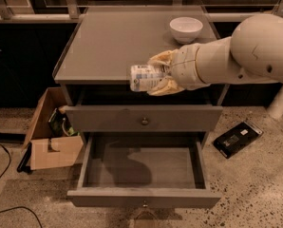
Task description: Place blue plastic bottle into middle drawer
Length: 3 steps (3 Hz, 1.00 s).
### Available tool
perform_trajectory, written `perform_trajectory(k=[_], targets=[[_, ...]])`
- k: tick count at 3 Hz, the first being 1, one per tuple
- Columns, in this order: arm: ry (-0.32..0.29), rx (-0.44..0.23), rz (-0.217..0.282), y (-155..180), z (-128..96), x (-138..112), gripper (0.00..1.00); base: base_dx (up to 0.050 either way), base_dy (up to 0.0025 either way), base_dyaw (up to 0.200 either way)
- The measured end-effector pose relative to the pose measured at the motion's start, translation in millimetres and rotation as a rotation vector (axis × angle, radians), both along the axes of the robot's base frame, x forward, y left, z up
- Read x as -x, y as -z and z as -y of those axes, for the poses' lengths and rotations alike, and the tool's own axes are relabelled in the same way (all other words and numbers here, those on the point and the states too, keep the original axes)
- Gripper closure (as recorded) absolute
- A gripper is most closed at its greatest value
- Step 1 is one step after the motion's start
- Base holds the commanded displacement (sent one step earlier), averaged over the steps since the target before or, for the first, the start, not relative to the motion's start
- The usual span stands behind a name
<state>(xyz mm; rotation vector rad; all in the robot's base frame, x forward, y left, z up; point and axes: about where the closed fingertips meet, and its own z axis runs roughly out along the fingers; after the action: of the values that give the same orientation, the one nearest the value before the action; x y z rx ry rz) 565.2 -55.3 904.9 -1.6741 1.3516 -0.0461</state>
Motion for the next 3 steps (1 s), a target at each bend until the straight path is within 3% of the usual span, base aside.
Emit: perform_trajectory(k=[1,3], targets=[[0.001,-0.004,0.010,-3,-1,0,1.00,0.000,0.00000,0.000],[-0.005,-0.080,-0.006,11,-2,6,1.00,0.000,0.00000,0.000]])
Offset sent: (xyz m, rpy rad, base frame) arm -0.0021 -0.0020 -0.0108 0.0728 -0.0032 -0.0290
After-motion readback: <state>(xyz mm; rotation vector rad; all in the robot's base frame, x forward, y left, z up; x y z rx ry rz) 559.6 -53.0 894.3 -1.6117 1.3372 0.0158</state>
